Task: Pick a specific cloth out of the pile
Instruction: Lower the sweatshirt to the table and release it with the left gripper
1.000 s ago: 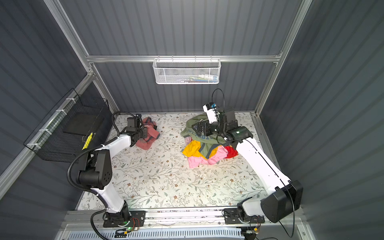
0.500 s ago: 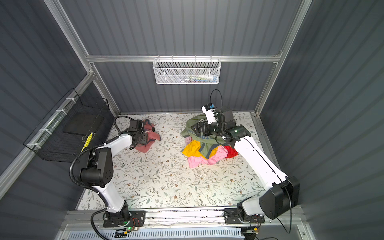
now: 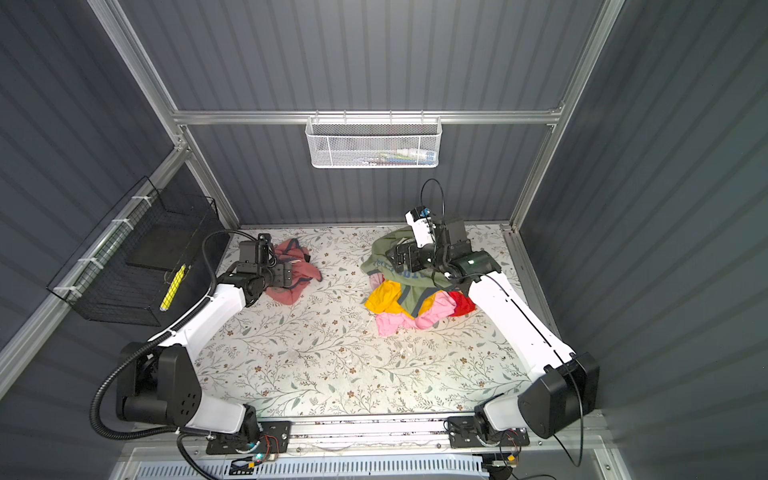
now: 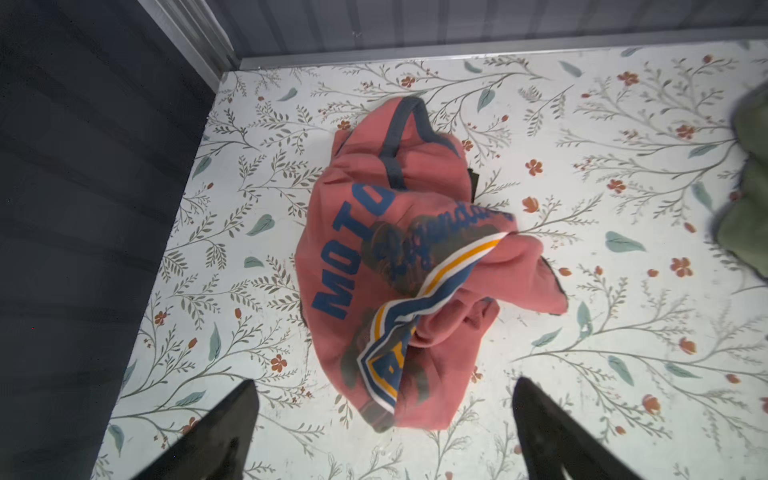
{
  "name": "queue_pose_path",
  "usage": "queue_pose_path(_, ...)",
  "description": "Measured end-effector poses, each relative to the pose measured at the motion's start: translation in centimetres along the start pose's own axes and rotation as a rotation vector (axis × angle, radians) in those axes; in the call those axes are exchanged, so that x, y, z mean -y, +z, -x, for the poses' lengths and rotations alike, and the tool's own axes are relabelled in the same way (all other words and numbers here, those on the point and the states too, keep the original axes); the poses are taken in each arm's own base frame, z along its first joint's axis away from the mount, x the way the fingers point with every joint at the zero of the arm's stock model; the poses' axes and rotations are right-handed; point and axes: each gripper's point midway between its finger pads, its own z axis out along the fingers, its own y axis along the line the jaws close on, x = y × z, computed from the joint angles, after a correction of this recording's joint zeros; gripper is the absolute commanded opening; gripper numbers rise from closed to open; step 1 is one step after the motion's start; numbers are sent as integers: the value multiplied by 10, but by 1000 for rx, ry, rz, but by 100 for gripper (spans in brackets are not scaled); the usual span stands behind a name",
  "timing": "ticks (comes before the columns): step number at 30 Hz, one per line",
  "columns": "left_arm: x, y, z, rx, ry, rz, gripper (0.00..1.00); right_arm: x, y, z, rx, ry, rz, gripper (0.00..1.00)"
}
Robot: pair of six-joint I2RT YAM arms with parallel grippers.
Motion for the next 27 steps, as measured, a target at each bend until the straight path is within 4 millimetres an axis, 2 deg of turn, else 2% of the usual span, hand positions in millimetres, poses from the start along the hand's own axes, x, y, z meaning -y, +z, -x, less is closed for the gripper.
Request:
queue_pose_path(3, 9, 15, -3, -43, -6, -36, 85, 1, 0, 0, -1, 0, -4, 99)
queue_pose_path(6, 23, 45, -8, -108, -19, -89, 69, 2, 0, -2, -9, 3, -11, 99)
queue_pose_path(8, 33, 66, -20, -169, -27, -131, 54, 4, -1, -5, -20, 4, -26, 99)
queue_pose_path(10, 43, 83, -35, -225, -37, -165, 45, 7, -2, -7, -27, 1, -41, 99)
queue_pose_path(13, 55, 104, -55, -299, -44, -205, 44, 9, -6, -8, -29, -9, -62, 99)
queue_pose_path(16, 59, 119, -61, -328, -37, -212, 44, 10, -15, -4, -11, -19, -80, 99)
queue_pose_path(20, 62, 132, -46, -309, -11, -219, 44, 11, -23, -3, 3, -27, -98, 99)
queue_pose_path(27, 61, 157, -23, -272, 76, -191, 46, 16, -23, -9, -17, -23, -122, 99)
